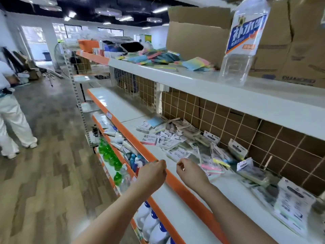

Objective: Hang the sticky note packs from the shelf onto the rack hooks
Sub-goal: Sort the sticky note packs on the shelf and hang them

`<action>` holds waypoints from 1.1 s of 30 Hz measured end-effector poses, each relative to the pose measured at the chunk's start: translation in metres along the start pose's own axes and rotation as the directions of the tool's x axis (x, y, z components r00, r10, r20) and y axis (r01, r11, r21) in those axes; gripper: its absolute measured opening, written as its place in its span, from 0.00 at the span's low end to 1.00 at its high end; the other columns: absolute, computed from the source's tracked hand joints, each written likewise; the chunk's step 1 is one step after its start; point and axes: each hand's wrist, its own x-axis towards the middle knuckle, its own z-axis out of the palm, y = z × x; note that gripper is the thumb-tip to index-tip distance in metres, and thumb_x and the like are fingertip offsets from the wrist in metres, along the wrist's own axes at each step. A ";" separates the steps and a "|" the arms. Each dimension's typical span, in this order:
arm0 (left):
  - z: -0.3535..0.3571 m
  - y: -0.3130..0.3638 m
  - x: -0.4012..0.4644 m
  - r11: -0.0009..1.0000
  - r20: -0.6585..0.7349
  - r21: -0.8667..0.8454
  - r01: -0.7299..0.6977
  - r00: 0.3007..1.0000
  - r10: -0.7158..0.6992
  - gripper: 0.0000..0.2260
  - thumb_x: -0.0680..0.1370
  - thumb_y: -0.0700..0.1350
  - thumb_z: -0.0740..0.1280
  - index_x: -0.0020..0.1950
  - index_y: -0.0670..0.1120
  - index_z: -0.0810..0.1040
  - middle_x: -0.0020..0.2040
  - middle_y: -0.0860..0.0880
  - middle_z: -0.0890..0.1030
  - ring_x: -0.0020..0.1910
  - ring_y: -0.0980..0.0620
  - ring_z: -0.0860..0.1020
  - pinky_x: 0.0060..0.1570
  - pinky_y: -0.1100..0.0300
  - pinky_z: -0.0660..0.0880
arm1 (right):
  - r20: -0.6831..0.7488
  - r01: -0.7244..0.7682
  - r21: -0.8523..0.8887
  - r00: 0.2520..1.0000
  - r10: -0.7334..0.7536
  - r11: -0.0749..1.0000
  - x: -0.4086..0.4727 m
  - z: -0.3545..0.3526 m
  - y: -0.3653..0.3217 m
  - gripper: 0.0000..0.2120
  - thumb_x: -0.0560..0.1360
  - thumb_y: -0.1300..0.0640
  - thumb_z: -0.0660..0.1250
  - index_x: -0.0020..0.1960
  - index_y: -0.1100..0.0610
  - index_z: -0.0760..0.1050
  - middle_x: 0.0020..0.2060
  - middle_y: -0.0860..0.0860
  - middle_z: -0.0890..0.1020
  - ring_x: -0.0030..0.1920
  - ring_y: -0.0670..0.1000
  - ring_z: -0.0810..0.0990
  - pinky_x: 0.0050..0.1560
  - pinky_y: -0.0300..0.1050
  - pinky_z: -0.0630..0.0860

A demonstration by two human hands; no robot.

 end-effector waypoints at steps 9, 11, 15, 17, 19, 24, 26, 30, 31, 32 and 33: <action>0.030 -0.039 0.118 0.979 0.061 -0.075 -0.188 0.979 0.193 0.16 0.79 0.41 0.58 0.67 0.48 0.67 0.64 0.46 0.72 0.64 0.45 0.68 0.55 0.51 0.71 | -0.066 -0.185 -0.137 0.982 0.177 0.973 0.080 0.029 0.007 0.14 0.79 0.50 0.58 0.60 0.54 0.72 0.61 0.53 0.74 0.63 0.55 0.71 0.59 0.46 0.68; 0.039 -0.047 0.138 0.970 0.014 -0.101 -0.221 0.975 0.223 0.17 0.80 0.44 0.58 0.69 0.48 0.66 0.65 0.46 0.70 0.66 0.45 0.66 0.58 0.52 0.70 | -0.054 -0.226 -0.179 0.974 0.220 0.957 0.091 0.040 0.006 0.17 0.78 0.47 0.58 0.64 0.53 0.68 0.64 0.52 0.70 0.66 0.56 0.67 0.63 0.50 0.67; 0.057 -0.056 0.166 0.962 0.021 -0.124 -0.241 0.969 0.246 0.19 0.80 0.53 0.58 0.69 0.48 0.64 0.66 0.46 0.69 0.67 0.45 0.65 0.63 0.54 0.66 | -0.051 -0.293 -0.264 0.956 0.290 0.919 0.103 0.062 0.006 0.28 0.74 0.40 0.63 0.68 0.54 0.63 0.67 0.51 0.65 0.69 0.54 0.61 0.65 0.52 0.66; 0.067 -0.057 0.174 0.963 0.034 -0.108 -0.247 0.967 0.252 0.23 0.79 0.57 0.59 0.70 0.49 0.63 0.67 0.47 0.68 0.68 0.46 0.65 0.64 0.54 0.66 | -0.090 -0.330 -0.261 0.944 0.317 0.907 0.107 0.072 0.008 0.29 0.74 0.46 0.64 0.70 0.54 0.60 0.68 0.50 0.63 0.70 0.53 0.60 0.64 0.50 0.68; 0.076 -0.058 0.180 0.958 0.030 -0.110 -0.264 0.963 0.269 0.26 0.78 0.60 0.59 0.71 0.49 0.61 0.67 0.47 0.68 0.68 0.46 0.66 0.64 0.54 0.66 | -0.149 -0.372 -0.233 0.927 0.345 0.898 0.110 0.077 0.011 0.28 0.74 0.52 0.63 0.72 0.52 0.59 0.68 0.49 0.63 0.70 0.52 0.61 0.66 0.48 0.67; 0.090 -0.059 0.184 0.969 0.001 -0.139 -0.206 0.978 0.208 0.24 0.77 0.61 0.58 0.68 0.50 0.65 0.65 0.48 0.71 0.65 0.47 0.69 0.61 0.55 0.67 | -0.219 -0.339 -0.234 0.932 0.290 0.911 0.109 0.085 0.020 0.26 0.77 0.49 0.62 0.73 0.50 0.60 0.70 0.47 0.62 0.71 0.51 0.60 0.71 0.43 0.61; 0.092 -0.060 0.182 0.968 -0.024 -0.156 -0.195 0.981 0.193 0.23 0.76 0.60 0.58 0.67 0.50 0.66 0.62 0.48 0.72 0.63 0.47 0.70 0.59 0.55 0.68 | -0.256 -0.328 -0.236 0.929 0.267 0.915 0.104 0.089 0.023 0.26 0.78 0.48 0.61 0.74 0.49 0.60 0.70 0.46 0.63 0.71 0.50 0.60 0.71 0.41 0.57; 0.089 -0.063 0.174 0.931 -0.126 -0.251 -0.266 0.962 0.241 0.18 0.74 0.50 0.69 0.60 0.42 0.77 0.51 0.43 0.80 0.51 0.41 0.79 0.49 0.50 0.75 | -0.343 -0.275 -0.154 0.916 0.210 0.949 0.099 0.090 0.023 0.23 0.78 0.49 0.63 0.72 0.51 0.66 0.68 0.46 0.68 0.69 0.49 0.63 0.70 0.37 0.55; 0.092 -0.064 0.173 0.906 -0.192 -0.309 -0.289 0.952 0.238 0.15 0.73 0.46 0.71 0.56 0.40 0.79 0.47 0.41 0.81 0.47 0.39 0.80 0.45 0.49 0.76 | -0.381 -0.260 -0.139 0.905 0.191 0.956 0.098 0.087 0.020 0.22 0.77 0.51 0.66 0.69 0.54 0.70 0.65 0.48 0.72 0.67 0.51 0.68 0.68 0.39 0.61; 0.093 -0.065 0.174 0.876 -0.229 -0.389 -0.286 0.951 0.208 0.12 0.74 0.43 0.71 0.55 0.38 0.80 0.46 0.40 0.81 0.47 0.39 0.80 0.45 0.48 0.76 | -0.433 -0.249 -0.125 0.885 0.173 0.960 0.098 0.085 0.019 0.19 0.75 0.53 0.69 0.65 0.57 0.75 0.61 0.50 0.76 0.63 0.53 0.73 0.65 0.43 0.67; 0.091 -0.066 0.174 0.844 -0.220 -0.474 -0.252 0.962 0.164 0.11 0.77 0.42 0.68 0.56 0.38 0.79 0.49 0.40 0.81 0.49 0.39 0.79 0.47 0.50 0.75 | -0.491 -0.239 -0.103 0.857 0.159 0.966 0.097 0.084 0.018 0.16 0.74 0.55 0.72 0.60 0.59 0.78 0.56 0.52 0.79 0.58 0.56 0.77 0.60 0.46 0.72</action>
